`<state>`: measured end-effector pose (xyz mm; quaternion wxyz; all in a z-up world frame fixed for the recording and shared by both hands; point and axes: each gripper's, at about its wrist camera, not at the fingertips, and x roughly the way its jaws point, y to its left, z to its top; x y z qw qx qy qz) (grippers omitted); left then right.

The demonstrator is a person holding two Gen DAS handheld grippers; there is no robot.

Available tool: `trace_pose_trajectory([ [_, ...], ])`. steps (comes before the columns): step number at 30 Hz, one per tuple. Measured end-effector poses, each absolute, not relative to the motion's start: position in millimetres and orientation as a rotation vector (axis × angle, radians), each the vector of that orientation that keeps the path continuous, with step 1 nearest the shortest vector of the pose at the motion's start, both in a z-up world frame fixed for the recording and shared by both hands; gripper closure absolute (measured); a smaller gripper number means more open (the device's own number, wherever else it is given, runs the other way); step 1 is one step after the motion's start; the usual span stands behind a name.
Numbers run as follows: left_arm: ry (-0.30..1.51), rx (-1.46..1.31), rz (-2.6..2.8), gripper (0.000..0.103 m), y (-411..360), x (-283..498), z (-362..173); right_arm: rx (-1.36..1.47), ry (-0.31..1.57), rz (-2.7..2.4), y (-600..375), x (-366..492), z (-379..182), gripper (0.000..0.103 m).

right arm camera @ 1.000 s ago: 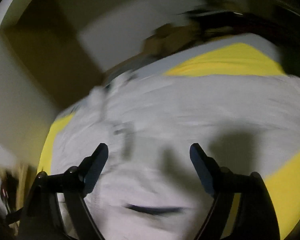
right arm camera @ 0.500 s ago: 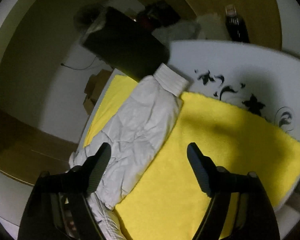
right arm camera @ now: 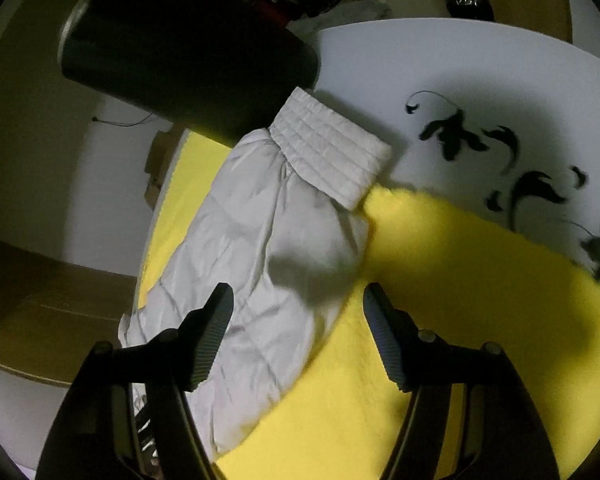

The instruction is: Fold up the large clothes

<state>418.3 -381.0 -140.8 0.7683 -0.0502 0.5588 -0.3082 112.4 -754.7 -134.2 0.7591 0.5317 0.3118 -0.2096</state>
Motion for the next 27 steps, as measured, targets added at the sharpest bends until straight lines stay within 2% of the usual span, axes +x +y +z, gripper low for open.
trace_pose_trajectory([
  [1, 1.213, -0.114, -0.675, 0.0, -377.8, 418.5, -140.2, 1.143, 0.677, -0.454, -755.0, 119.4, -134.5, 0.034],
  [3, 1.217, -0.149, -0.695, 0.0, -371.0, 420.8, -139.3, 1.097, 0.701, -0.486, -754.6, 128.9, -132.9, 0.046],
  [5, 1.235, -0.206, -0.711, 0.0, -361.6, 423.6, -136.9, 1.023, 0.747, -0.501, -748.0, 138.9, -126.9, 0.092],
  [9, 1.222, -0.39, -0.77, 0.0, -333.1, 429.3, -120.1, 0.931, 0.684, -0.519, -725.6, 133.2, -93.5, 0.096],
  [18, 1.137, -0.5, -0.897, 0.0, -270.3, 402.2, -62.8, 0.675, 0.479, -0.37, -612.1, 152.1, 38.0, 0.098],
  [23, 1.083, -0.551, -0.888, 0.0, -190.9, 364.3, -37.9, 0.594, 0.486, -0.237, -534.3, 189.7, 82.6, 0.099],
  [27, 1.009, -0.616, -0.841, 0.0, -105.4, 326.6, -29.0, 0.55, 0.546, -0.105, -458.6, 232.3, 95.1, 0.099],
])
